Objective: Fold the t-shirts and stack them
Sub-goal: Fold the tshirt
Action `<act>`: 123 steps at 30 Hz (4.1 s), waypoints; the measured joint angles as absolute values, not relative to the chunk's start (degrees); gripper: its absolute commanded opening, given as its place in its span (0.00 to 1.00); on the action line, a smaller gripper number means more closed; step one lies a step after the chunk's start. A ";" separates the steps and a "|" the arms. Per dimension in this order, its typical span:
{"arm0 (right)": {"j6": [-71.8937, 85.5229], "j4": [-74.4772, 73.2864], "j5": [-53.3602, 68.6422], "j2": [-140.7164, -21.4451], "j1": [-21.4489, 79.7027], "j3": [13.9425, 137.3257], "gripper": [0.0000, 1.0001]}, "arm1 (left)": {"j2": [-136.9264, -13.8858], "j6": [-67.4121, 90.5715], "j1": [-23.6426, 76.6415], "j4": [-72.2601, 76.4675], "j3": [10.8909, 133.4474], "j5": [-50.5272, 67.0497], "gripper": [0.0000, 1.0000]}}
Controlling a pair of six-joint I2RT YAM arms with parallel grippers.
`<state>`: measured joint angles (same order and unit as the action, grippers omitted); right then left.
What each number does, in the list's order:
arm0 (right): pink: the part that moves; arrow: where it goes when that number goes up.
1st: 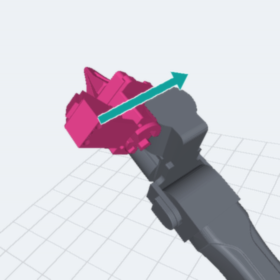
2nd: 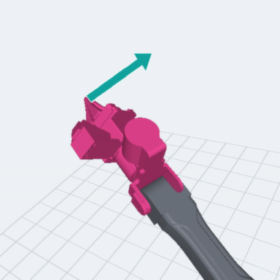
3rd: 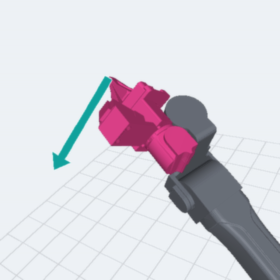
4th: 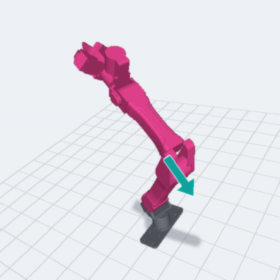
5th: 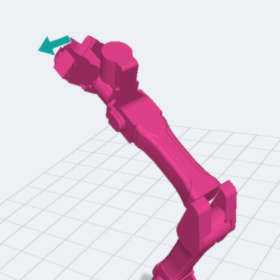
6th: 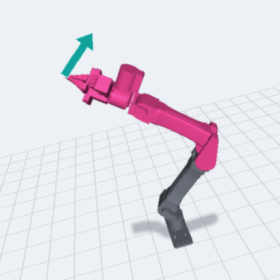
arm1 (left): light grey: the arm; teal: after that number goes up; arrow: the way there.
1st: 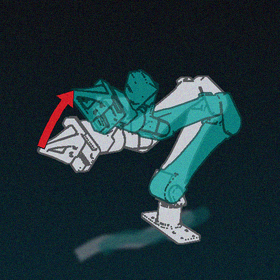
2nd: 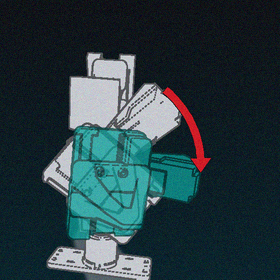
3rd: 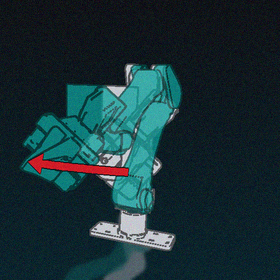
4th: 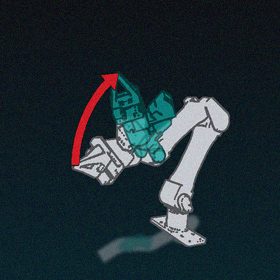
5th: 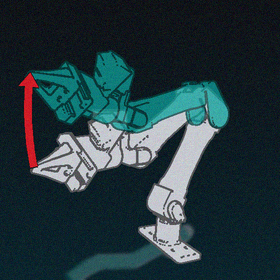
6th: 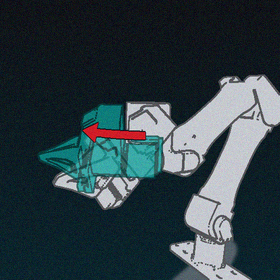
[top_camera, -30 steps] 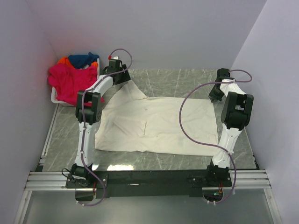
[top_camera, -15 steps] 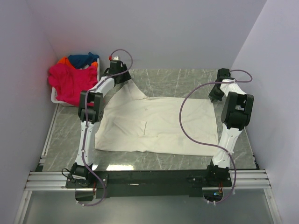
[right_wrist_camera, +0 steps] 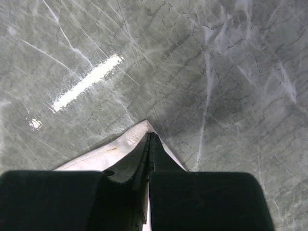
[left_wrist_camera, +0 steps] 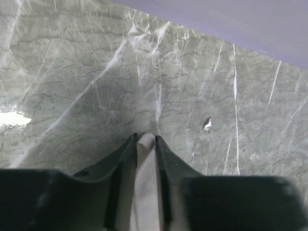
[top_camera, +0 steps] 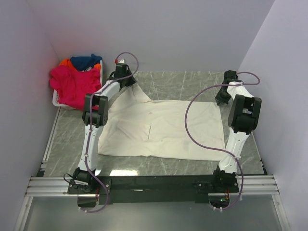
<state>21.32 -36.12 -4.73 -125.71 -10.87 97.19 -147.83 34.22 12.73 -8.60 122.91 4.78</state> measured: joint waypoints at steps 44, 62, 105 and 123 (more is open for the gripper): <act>24.34 -38.22 0.62 -125.84 -10.87 106.26 0.03 | -139.09 47.77 7.70 -4.86 119.39 15.31 0.00; 23.68 -40.42 -2.22 -132.53 -10.87 109.19 0.39 | -133.51 50.28 7.70 -11.92 114.32 17.30 0.00; 21.45 -42.83 -0.56 -126.37 -10.37 103.77 0.00 | -116.49 50.37 6.79 -17.34 102.00 18.28 0.00; 22.26 -38.46 1.41 -101.71 -10.17 77.78 0.00 | -89.36 55.40 4.23 -16.43 70.76 18.72 0.00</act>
